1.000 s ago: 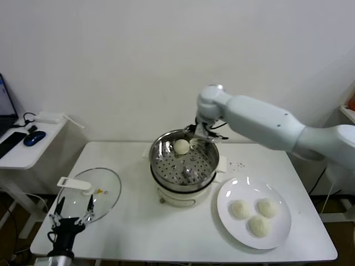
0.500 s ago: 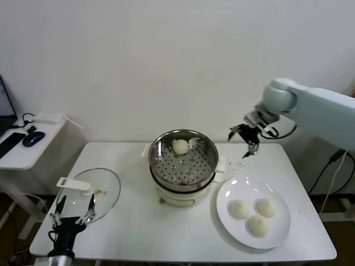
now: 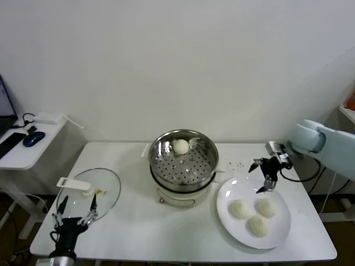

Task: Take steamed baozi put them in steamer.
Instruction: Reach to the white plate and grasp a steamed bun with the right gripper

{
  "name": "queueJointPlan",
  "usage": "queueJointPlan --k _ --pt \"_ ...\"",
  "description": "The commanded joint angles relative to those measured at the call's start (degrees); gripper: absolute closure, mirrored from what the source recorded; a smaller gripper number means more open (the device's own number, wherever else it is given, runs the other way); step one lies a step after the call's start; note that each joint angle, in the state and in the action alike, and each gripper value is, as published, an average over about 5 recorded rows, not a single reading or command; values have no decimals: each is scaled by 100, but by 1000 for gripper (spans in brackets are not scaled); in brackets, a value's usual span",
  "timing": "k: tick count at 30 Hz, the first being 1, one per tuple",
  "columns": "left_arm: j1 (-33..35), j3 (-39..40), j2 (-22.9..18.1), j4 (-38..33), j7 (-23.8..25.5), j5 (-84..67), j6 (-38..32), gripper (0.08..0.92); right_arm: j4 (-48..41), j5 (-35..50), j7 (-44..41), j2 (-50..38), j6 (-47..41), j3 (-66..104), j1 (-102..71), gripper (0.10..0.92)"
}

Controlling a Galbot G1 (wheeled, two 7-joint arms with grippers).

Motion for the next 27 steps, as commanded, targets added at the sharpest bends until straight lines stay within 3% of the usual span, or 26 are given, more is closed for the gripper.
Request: queueJointPlan --k 1,27 --pt "21 -4 6 4 5 -3 -9 177 152 -10 292 31 -432 316 -996 203" --pt "9 -11 -13 144 13 -28 -27 177 -371 -416 632 722 -352 402 -1350 203"
